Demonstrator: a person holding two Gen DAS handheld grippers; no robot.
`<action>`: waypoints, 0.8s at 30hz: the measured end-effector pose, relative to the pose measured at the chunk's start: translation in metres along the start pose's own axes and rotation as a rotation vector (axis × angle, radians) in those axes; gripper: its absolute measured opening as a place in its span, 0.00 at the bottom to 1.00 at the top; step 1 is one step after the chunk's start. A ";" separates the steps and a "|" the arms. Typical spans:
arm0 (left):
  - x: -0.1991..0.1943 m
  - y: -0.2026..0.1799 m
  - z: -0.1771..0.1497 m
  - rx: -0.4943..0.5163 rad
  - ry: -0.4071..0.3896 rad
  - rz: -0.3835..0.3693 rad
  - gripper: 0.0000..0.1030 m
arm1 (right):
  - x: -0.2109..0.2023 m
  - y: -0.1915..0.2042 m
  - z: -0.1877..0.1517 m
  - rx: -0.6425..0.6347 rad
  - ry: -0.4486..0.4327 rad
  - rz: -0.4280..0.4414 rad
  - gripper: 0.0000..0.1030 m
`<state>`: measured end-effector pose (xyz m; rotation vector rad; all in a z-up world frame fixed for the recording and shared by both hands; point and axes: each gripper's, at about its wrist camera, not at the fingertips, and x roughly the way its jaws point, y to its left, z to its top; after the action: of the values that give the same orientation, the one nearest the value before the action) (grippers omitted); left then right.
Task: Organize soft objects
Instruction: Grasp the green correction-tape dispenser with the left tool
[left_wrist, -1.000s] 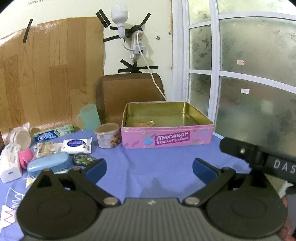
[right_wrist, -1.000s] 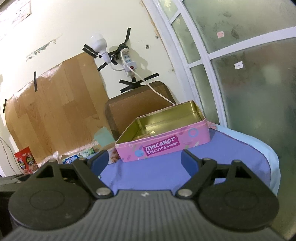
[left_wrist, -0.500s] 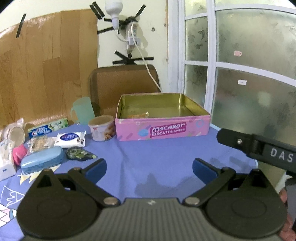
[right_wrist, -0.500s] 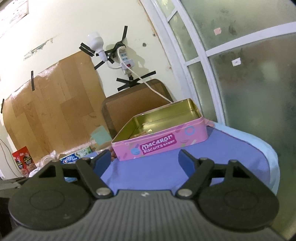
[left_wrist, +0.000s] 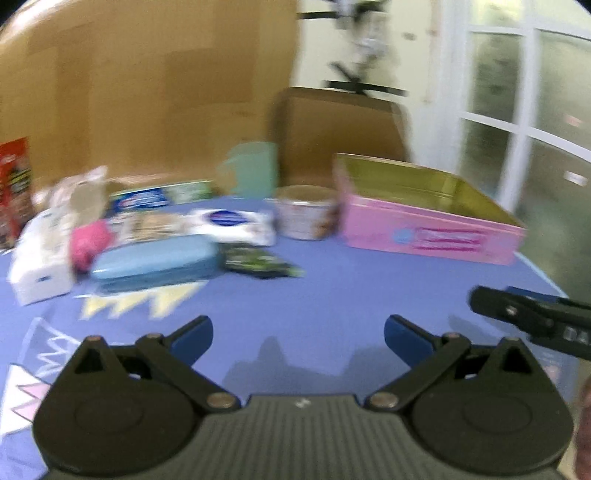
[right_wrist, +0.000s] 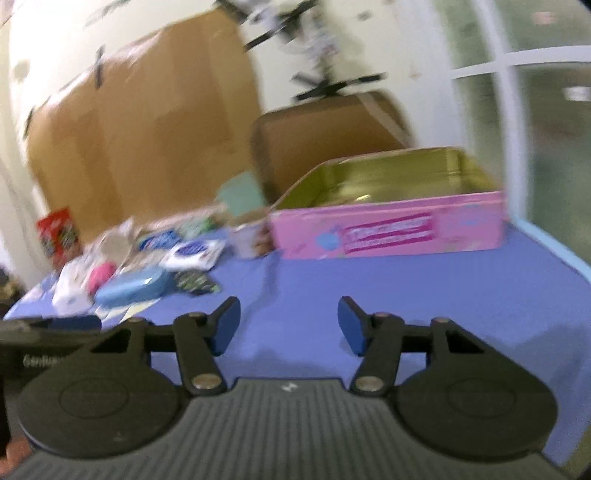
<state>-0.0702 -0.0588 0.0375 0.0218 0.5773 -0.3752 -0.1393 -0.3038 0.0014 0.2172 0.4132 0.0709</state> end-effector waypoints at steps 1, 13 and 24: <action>0.003 0.012 0.001 -0.013 -0.002 0.021 0.99 | 0.009 0.006 0.002 -0.024 0.018 0.024 0.59; 0.017 0.105 0.003 -0.193 0.035 0.168 0.99 | 0.163 0.079 0.036 -0.341 0.244 0.239 0.62; 0.047 0.086 0.023 -0.293 0.168 -0.094 0.89 | 0.142 0.026 0.027 -0.234 0.265 0.332 0.38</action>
<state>0.0079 0.0023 0.0242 -0.2584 0.7975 -0.3793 0.0010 -0.2679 -0.0239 0.0424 0.6247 0.4758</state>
